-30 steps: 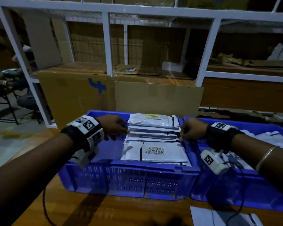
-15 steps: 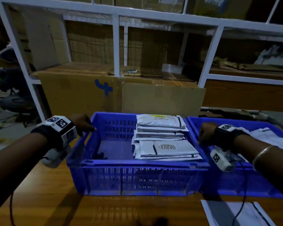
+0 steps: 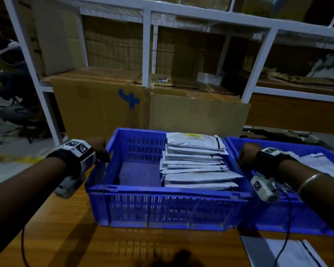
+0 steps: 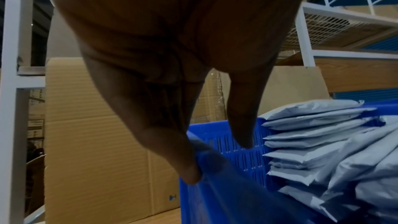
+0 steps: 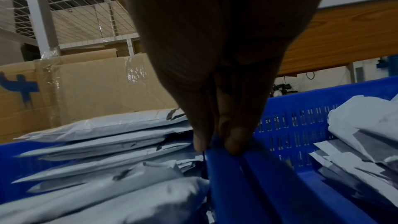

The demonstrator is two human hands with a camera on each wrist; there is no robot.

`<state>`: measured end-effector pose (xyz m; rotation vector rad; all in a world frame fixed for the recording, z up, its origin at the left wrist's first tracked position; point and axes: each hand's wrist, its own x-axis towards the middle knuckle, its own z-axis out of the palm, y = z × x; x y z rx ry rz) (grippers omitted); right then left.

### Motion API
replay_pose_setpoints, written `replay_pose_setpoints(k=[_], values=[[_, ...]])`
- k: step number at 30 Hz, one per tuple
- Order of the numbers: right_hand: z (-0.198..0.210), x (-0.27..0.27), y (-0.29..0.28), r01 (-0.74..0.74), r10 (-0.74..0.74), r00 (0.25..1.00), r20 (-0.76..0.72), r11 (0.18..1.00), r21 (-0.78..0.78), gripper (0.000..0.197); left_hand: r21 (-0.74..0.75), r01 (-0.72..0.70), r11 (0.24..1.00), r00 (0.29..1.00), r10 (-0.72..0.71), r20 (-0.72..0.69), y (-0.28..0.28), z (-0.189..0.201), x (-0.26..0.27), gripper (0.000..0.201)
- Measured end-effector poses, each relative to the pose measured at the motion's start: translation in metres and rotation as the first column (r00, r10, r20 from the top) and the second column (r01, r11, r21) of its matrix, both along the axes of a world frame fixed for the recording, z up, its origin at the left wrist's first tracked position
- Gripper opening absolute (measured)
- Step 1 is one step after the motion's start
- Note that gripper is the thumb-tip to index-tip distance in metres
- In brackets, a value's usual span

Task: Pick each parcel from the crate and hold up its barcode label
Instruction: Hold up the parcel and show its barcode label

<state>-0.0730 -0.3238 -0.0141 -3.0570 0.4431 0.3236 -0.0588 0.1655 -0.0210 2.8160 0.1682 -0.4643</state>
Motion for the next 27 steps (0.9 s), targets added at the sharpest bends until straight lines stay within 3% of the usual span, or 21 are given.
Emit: replay_pose_setpoints(k=[7,14,17,21,24,27], values=[[-0.001,0.007,-0.006,0.004,-0.003,1.000,-0.017,0.999,0.045,0.025,0.187,0.024,0.982,1.000,-0.024,-0.001,-0.004,-0.002,0.006,0.033],[-0.005,0.009,0.006,0.023,-0.018,0.997,-0.080,0.998,0.061,0.027,0.125,-0.004,0.992,1.000,0.003,0.003,0.016,-0.010,0.019,0.015],[-0.001,0.006,0.023,0.004,0.003,0.996,-0.087,0.997,0.080,0.032,0.142,-0.037,0.989,0.999,0.033,0.029,0.028,-0.010,0.020,0.030],[0.007,-0.004,0.062,-0.073,0.081,0.995,-0.064,0.989,0.126,0.027,0.167,-0.064,0.984,0.997,0.069,-0.026,0.061,-0.007,0.018,0.031],[0.007,-0.006,0.089,-0.145,0.144,0.989,0.021,0.961,0.236,0.044,0.180,-0.024,0.983,0.997,0.036,-0.067,0.099,-0.012,0.032,0.022],[-0.002,0.001,0.107,-0.036,0.041,0.999,-0.008,0.950,0.310,0.035,0.261,-0.024,0.965,0.998,0.038,-0.048,0.141,-0.030,0.054,0.031]])
